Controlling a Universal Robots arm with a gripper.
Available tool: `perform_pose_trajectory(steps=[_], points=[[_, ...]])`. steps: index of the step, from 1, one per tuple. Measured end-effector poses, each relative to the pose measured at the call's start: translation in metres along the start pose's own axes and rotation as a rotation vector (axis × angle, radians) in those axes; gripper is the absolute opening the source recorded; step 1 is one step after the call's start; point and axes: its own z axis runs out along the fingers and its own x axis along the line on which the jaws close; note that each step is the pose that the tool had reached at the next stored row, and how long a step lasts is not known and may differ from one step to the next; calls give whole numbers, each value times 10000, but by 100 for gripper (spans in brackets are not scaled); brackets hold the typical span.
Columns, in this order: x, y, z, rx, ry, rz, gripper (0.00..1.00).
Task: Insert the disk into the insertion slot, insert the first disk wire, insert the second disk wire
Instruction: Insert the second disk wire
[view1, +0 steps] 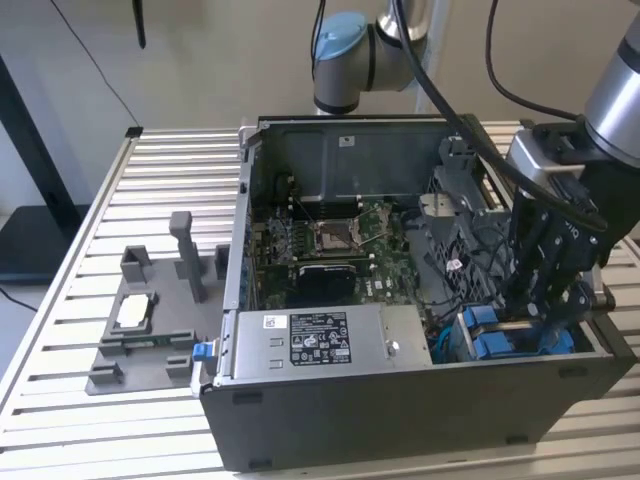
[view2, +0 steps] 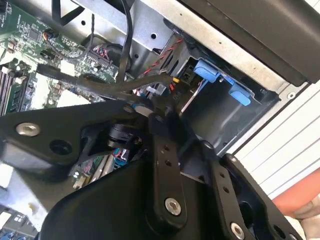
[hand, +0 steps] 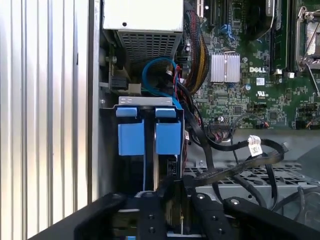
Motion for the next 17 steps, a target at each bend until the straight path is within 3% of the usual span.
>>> perform_pose_trajectory(steps=[1, 2, 9, 17], points=[[0, 0, -2, -1, 7, 0, 24], [0, 1, -7, 0, 18, 1, 31], [10, 2, -41, -54, -1, 15, 31], [-3, 14, -247, -59, -20, 137, 31]])
